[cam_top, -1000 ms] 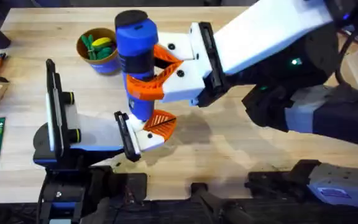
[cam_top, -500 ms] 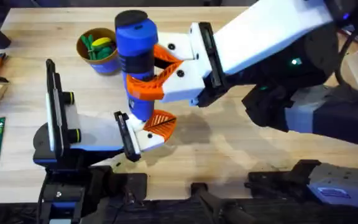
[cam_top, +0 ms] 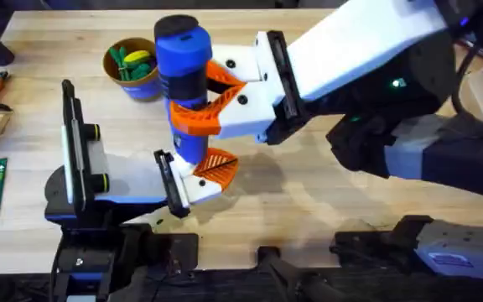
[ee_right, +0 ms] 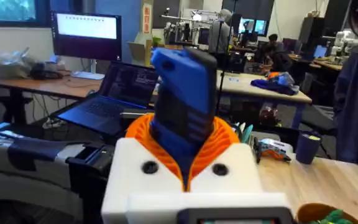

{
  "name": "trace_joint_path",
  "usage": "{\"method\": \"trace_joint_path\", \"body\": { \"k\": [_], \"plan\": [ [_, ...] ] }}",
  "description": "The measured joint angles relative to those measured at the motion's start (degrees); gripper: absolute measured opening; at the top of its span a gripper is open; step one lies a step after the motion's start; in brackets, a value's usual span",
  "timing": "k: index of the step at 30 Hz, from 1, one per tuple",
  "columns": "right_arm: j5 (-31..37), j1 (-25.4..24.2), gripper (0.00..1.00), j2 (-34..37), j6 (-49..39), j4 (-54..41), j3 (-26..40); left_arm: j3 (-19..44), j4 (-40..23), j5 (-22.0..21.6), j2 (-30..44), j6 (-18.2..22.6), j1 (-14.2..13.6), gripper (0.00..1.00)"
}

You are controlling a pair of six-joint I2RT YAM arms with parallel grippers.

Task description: Pick up the gripper from the table and insert it into the empty holder that is missing its gripper. Then pick up a screw, insert it into the mounting hole, and use the screwdriver to tighten it. Finally, clean up the table by picking up the vegetable and placing it into the bucket.

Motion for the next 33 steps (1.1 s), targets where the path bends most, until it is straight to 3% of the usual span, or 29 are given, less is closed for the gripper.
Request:
{"method": "trace_joint_path", "body": {
  "k": [33],
  "plan": [
    [0.02,0.02,0.028,0.00,0.00,-0.85,0.00,0.02,0.00,0.00,0.02,-0.02,0.00,0.017]
  ]
}}
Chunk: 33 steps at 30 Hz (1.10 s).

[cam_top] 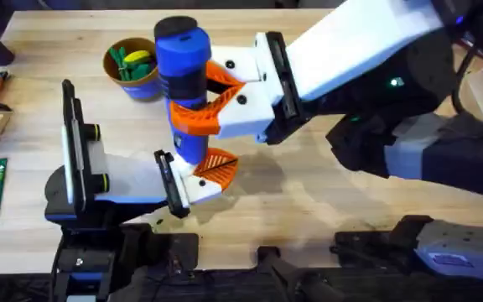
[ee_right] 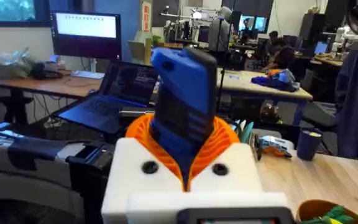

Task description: Pick up the gripper from the table and insert it into the empty holder that is missing its gripper. Then pick up a screw, insert it into the mounting hole, and use the screwdriver to tighten it. Finally, clean up the table by picking up the vegetable and placing it into the bucket.

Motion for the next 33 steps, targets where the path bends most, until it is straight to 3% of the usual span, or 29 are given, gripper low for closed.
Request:
{"method": "trace_joint_path", "body": {
  "k": [20,29,33],
  "plan": [
    [-1.52,-0.33,0.028,0.04,0.26,-1.46,2.28,-0.02,0.00,0.00,0.00,0.02,0.00,0.017],
    [-8.78,-4.52,0.028,0.50,-0.15,-23.42,24.20,0.00,0.00,0.00,0.00,0.02,0.00,0.017],
    [-9.84,-7.19,0.028,0.42,-2.56,-40.25,29.78,0.00,0.00,0.00,0.00,0.02,0.00,0.017]
  ]
}}
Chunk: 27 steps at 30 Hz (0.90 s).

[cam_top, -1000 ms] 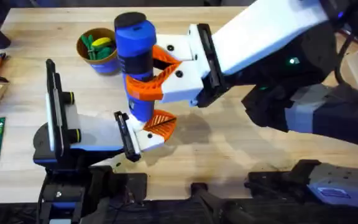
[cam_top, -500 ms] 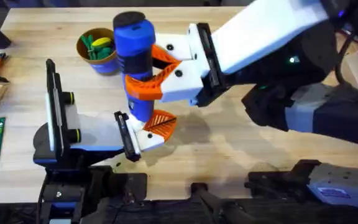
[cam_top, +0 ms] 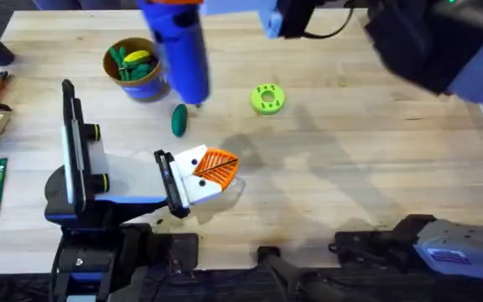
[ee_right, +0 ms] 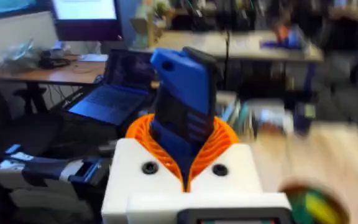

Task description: Pick up the gripper from the table and insert it into the empty holder that is missing its gripper. Then pick up a screw, insert it into the mounting hole, and use the screwdriver to tighten it. Finally, clean up the table by picking up the vegetable and placing it into the bucket.

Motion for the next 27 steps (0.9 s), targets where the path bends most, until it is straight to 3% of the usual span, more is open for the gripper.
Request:
{"method": "trace_joint_path", "body": {
  "k": [5,8,11,20,26,27],
  "plan": [
    [1.92,-6.57,0.028,0.11,-6.80,-30.68,5.62,0.00,0.00,0.00,0.00,0.00,0.00,0.017],
    [9.01,-10.79,0.028,0.24,-13.77,-50.09,10.34,-0.01,0.00,0.00,0.00,0.00,0.00,0.017],
    [17.56,-14.69,0.028,0.33,-20.59,-63.49,14.94,-0.02,0.00,0.00,-0.02,0.00,0.00,0.017],
    [39.21,-22.97,0.028,0.47,-41.04,-81.13,18.61,-0.01,0.00,0.00,0.00,0.00,0.00,0.017],
    [51.10,-23.21,0.028,3.57,-60.92,-89.20,18.63,-0.02,0.00,0.00,0.00,0.00,0.00,0.017],
    [55.93,-23.32,0.028,6.76,-69.33,-91.85,18.63,0.00,0.00,0.00,0.00,0.00,0.00,0.017]
  ]
}}
